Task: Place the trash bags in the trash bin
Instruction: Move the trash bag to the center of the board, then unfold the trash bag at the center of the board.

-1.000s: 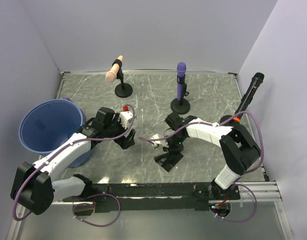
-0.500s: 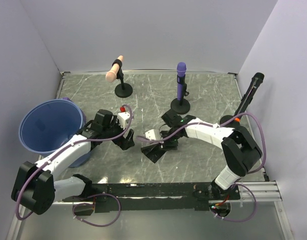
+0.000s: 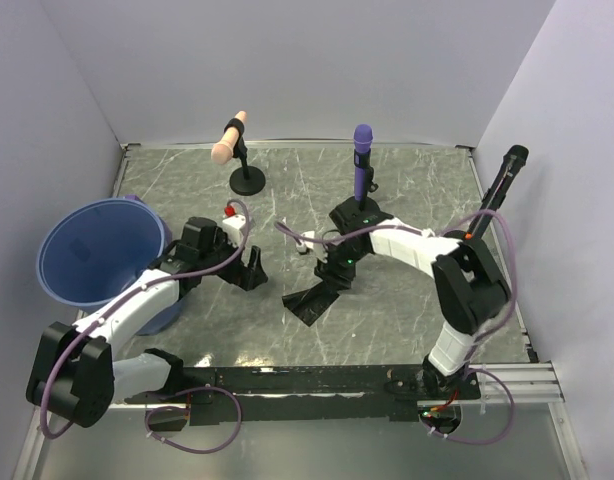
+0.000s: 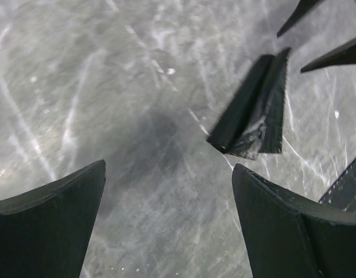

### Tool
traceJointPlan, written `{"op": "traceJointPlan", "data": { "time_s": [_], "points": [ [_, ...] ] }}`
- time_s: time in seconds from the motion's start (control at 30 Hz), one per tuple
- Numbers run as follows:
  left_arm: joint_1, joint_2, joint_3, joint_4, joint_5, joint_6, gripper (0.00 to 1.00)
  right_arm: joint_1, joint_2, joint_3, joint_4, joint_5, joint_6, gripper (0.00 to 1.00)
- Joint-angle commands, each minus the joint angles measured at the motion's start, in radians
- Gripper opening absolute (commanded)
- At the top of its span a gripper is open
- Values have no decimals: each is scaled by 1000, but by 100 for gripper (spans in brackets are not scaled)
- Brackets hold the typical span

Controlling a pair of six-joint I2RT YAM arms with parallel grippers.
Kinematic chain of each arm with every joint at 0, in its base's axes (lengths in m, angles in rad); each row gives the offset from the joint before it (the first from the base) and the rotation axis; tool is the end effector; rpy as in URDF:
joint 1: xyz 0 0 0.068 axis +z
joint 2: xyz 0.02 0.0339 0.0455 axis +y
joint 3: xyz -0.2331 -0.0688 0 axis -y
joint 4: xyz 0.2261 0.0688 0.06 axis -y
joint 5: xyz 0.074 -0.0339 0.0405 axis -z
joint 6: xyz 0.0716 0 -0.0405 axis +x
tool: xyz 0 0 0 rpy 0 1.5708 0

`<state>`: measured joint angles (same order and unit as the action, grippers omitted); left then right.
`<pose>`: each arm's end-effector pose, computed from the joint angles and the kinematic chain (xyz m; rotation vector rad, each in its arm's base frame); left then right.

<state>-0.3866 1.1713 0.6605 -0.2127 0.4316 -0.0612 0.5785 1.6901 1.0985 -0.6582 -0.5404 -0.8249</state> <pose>0.2296 -0.1258 0.1780 0.5991 2.2411 -0.7246 0.2408 0.2012 0.1402 -1.8222 1.9697 0.6835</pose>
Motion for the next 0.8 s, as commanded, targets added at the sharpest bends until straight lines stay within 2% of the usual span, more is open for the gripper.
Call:
{"op": "traceJointPlan", "data": {
  "time_s": [0.0, 0.1, 0.33, 0.5, 0.53, 0.6, 0.63, 0.77],
  "points": [
    [46, -4, -12, 52, 12, -89, 94, 12, 91, 92, -37, -101, 58, 51],
    [61, 1, -27, 71, 12, -109, 95, 12, 123, 97, -57, -90, 64, 46],
    [68, 14, -50, 99, 21, -126, 94, 0, 146, 92, -145, -148, 122, 46],
    [71, 16, -61, 110, 13, -138, 94, 3, 178, 103, -123, -190, 161, 41],
    [71, 16, -64, 113, 12, -140, 94, 7, 195, 119, -135, -182, 170, 36],
    [72, 16, -70, 121, 22, -140, 94, 6, 201, 136, -141, -170, 164, 9],
    [71, 21, -70, 125, 32, -137, 94, 6, 185, 139, -136, -149, 152, 3],
    [65, 59, -55, 124, 111, -105, 94, 18, 74, 141, -120, 15, -37, 5]
  ]
}}
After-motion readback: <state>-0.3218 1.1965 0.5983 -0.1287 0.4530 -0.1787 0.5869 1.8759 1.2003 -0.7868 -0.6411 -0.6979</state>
